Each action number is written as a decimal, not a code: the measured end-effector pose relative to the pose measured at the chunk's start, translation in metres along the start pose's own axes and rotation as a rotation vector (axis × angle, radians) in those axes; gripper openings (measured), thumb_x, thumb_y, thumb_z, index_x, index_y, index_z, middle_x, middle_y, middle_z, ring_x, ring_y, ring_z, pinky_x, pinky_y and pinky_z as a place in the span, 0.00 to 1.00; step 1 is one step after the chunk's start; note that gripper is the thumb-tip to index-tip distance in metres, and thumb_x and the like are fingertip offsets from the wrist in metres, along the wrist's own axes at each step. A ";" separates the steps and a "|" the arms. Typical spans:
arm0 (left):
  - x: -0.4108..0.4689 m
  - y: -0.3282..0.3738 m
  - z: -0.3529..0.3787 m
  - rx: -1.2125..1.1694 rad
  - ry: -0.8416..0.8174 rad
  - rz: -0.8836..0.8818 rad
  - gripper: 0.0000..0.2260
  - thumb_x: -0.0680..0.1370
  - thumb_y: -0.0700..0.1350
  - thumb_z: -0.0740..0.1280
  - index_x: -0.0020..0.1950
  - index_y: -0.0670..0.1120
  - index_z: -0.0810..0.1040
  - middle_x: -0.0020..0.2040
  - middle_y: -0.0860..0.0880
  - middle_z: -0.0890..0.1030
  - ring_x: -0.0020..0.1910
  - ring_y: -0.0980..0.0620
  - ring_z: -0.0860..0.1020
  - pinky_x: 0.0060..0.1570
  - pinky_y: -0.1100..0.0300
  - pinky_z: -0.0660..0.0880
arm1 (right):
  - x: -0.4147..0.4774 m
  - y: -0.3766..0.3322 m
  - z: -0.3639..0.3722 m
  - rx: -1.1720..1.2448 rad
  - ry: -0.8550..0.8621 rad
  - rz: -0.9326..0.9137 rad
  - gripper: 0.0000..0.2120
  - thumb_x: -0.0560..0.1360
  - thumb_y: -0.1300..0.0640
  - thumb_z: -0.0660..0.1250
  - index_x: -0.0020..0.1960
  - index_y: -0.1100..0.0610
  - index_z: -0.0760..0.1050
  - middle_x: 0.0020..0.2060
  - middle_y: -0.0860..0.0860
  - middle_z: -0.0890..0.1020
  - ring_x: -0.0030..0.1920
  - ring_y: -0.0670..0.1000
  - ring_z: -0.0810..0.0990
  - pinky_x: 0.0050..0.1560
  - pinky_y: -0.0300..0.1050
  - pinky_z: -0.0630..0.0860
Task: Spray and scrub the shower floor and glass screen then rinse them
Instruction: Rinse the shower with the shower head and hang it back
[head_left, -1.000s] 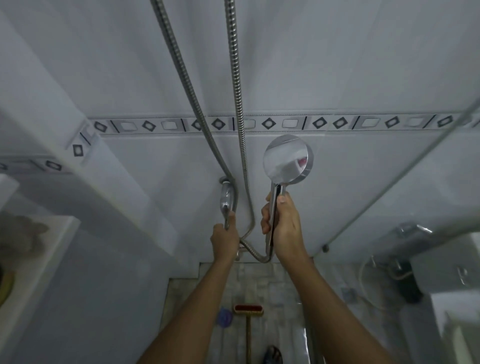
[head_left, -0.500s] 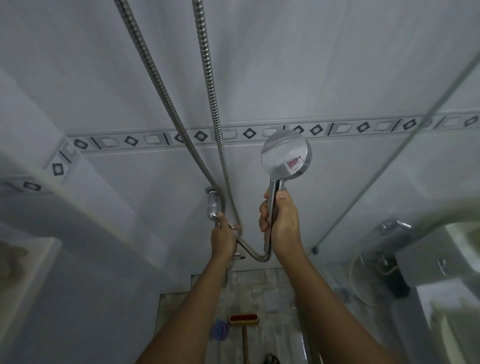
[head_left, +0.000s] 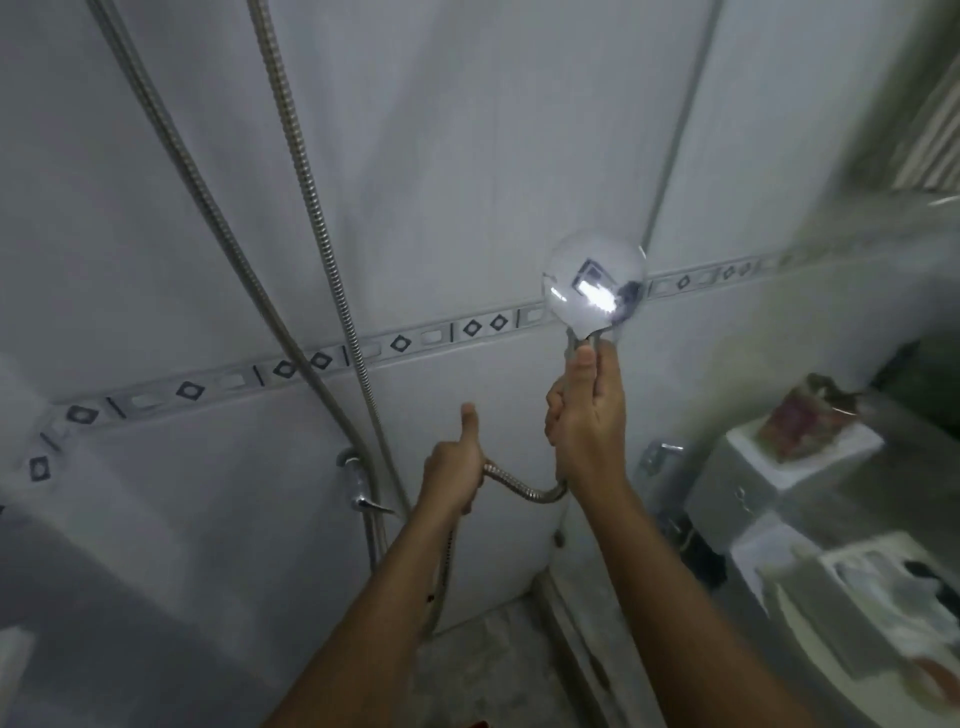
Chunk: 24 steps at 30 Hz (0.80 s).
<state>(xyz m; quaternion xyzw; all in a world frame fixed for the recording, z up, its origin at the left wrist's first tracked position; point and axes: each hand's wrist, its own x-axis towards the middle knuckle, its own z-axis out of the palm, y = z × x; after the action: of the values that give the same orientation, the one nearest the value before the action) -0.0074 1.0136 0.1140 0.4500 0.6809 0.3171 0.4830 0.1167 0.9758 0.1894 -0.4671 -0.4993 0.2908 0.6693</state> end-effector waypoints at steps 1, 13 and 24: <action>-0.009 0.019 0.002 0.017 -0.035 0.040 0.42 0.75 0.76 0.47 0.38 0.41 0.80 0.29 0.47 0.75 0.24 0.49 0.71 0.24 0.64 0.65 | 0.006 -0.015 -0.008 0.005 0.049 -0.034 0.11 0.84 0.44 0.52 0.46 0.42 0.69 0.30 0.54 0.65 0.28 0.53 0.63 0.25 0.47 0.62; -0.137 0.143 0.039 0.059 -0.462 0.447 0.21 0.78 0.57 0.68 0.35 0.41 0.73 0.26 0.47 0.66 0.20 0.51 0.60 0.25 0.64 0.57 | -0.004 -0.166 -0.115 -0.002 0.486 -0.389 0.18 0.83 0.42 0.50 0.44 0.54 0.66 0.31 0.70 0.63 0.25 0.59 0.62 0.22 0.47 0.61; -0.213 0.142 0.074 0.060 -0.461 0.583 0.18 0.75 0.49 0.69 0.29 0.43 0.73 0.23 0.50 0.68 0.19 0.50 0.61 0.24 0.64 0.58 | -0.056 -0.211 -0.185 0.062 0.579 -0.376 0.22 0.81 0.37 0.50 0.42 0.55 0.65 0.26 0.55 0.63 0.23 0.49 0.62 0.23 0.41 0.62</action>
<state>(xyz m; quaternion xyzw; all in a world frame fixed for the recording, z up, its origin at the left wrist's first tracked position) 0.1338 0.8733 0.2920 0.6986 0.4066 0.3116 0.4995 0.2553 0.7824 0.3482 -0.4095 -0.3568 0.0328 0.8390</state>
